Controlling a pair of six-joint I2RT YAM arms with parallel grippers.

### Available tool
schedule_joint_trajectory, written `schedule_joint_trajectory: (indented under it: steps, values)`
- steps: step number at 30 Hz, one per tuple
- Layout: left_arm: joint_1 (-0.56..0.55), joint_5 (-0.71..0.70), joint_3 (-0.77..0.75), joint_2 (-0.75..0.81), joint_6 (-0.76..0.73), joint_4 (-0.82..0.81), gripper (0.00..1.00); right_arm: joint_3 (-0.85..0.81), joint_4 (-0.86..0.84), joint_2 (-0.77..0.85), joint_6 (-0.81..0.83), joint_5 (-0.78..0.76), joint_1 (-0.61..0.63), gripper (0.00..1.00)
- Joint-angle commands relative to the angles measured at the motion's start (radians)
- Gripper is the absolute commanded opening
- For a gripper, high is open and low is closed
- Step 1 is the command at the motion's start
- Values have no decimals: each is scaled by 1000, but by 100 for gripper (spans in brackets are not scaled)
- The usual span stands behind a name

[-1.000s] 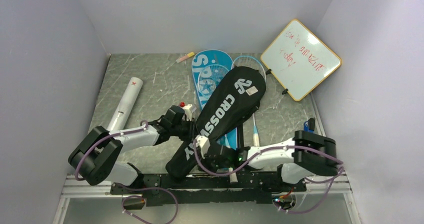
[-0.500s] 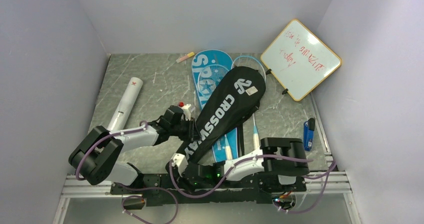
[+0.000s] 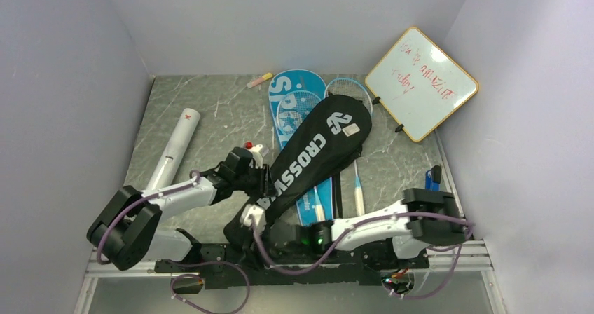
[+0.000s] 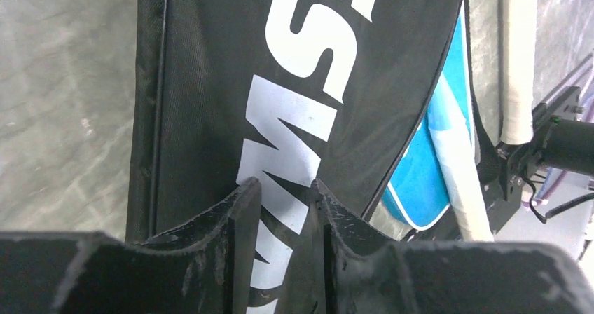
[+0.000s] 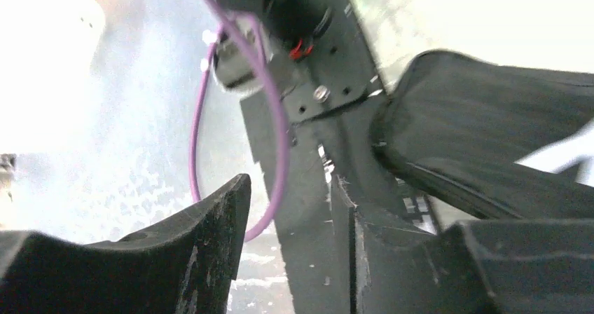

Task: Pack up the badminton gear
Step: Zip the racket bag at the center of the board.

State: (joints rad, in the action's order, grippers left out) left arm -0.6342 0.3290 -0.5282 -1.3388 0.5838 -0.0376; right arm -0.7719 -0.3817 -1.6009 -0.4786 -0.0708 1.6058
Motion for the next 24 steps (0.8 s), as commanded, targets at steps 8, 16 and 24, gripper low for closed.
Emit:
schedule_joint_trajectory:
  steps: [8, 16, 24]
  values:
    - [17, -199, -98, 171, -97, 229, 46, 153, 328, 474, -138, -126, -434, 72]
    - [16, -191, -62, 209, -98, 158, 59, 203, 438, 576, -352, -117, -794, 85]
    - [17, -261, -51, 271, -105, 181, 61, 231, 475, 483, -644, -190, -940, 62]
